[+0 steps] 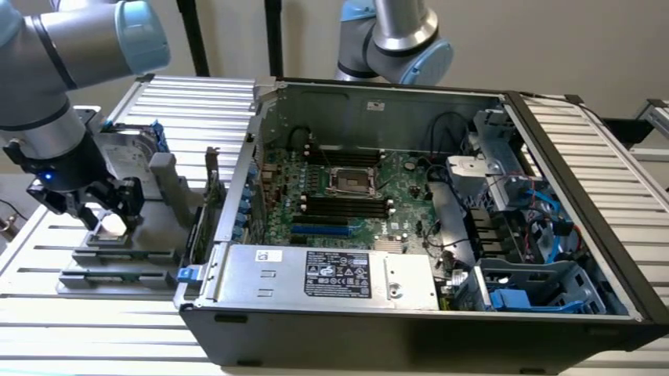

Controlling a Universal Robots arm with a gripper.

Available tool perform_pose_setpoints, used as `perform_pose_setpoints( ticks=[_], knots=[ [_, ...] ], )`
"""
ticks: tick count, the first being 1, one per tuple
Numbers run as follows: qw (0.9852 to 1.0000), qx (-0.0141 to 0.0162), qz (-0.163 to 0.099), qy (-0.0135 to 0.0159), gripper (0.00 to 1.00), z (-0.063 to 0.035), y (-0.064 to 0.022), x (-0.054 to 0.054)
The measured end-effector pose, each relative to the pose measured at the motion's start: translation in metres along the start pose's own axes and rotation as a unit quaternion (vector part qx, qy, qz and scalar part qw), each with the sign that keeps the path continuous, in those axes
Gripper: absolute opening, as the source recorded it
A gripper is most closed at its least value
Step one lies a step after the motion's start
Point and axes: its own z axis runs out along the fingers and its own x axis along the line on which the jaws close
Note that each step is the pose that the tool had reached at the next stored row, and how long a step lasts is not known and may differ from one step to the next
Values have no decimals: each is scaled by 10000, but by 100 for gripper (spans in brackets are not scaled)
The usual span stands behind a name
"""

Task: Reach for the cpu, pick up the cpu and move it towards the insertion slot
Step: 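Pick up the cpu and move it towards the insertion slot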

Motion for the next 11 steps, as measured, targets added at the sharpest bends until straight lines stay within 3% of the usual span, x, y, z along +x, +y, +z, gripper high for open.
perform_pose_setpoints(
  ticks=[11],
  knots=[
    [10000, 22, 0, 1, 65, 13, 12, 0]
  ],
)
